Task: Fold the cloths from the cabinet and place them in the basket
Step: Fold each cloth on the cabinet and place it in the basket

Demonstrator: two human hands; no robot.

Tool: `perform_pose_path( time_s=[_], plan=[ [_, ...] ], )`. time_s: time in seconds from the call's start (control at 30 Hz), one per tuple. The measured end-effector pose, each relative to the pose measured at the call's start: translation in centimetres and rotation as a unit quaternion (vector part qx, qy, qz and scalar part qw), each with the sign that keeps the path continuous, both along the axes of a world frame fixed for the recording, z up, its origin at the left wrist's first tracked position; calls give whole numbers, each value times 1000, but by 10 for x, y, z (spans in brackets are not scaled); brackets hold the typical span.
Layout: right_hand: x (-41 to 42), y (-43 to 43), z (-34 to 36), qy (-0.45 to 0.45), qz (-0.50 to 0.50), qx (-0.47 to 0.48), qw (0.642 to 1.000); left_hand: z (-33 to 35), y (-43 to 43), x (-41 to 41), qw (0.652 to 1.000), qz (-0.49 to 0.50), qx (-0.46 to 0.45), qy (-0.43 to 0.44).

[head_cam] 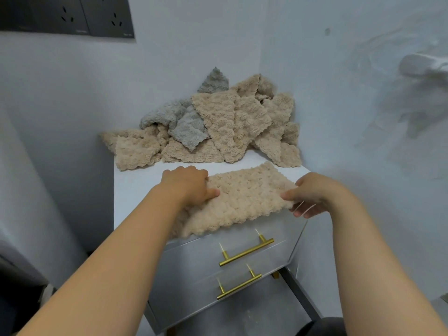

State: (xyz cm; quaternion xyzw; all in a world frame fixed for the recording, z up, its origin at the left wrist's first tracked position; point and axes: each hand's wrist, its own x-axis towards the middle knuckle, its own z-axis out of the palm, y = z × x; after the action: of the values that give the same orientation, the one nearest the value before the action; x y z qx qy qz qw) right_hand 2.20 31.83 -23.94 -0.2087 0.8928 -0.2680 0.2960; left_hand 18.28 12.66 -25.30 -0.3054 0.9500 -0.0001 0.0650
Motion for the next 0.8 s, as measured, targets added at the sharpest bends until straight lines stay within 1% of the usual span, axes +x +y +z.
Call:
perform_pose_path(
  time_s=[0.07,0.1,0.13,0.2,0.23,0.27,0.3,0.37,0.4,0.43,0.5,0.57,0.6,0.7,0.8],
  plan=[
    [-1,-7,-5,64,-36,-26,997,5,0,-1,999,-4,29,18],
    [-3,-11,-8,112,-53,-41,991,8,0,-1,998,-9,61,24],
    [-5,-14,-11,164,-65,-57,983,11,-1,1,993,-9,115,27],
    [-6,-21,-16,243,-70,-104,962,15,0,6,967,7,252,29],
    [-7,-24,-18,257,-64,-134,955,17,0,7,960,11,279,31],
    [-7,-28,-20,259,-55,-163,950,15,-2,8,961,10,273,44],
    [-6,-32,-22,254,-43,-191,947,13,-4,7,967,10,245,72],
    [-4,-41,-23,234,-15,-236,943,3,-8,1,972,13,181,151],
    [-3,-45,-23,218,-3,-253,943,-1,-8,-1,964,16,189,189],
    [-2,-48,-23,203,5,-267,942,-5,-6,-3,950,20,224,215],
    [-2,-56,-22,188,7,-289,939,-10,-3,-7,911,32,325,253],
    [-2,-62,-20,185,1,-309,933,-13,-4,-12,871,45,394,292],
    [-2,-65,-19,181,-3,-321,929,-14,-5,-14,858,53,410,305],
    [-1,-72,-16,164,-13,-352,921,-14,-10,-20,858,83,401,312],
    [-4,-82,-18,143,-15,-363,921,-18,-18,-23,831,110,403,367]
  ],
)
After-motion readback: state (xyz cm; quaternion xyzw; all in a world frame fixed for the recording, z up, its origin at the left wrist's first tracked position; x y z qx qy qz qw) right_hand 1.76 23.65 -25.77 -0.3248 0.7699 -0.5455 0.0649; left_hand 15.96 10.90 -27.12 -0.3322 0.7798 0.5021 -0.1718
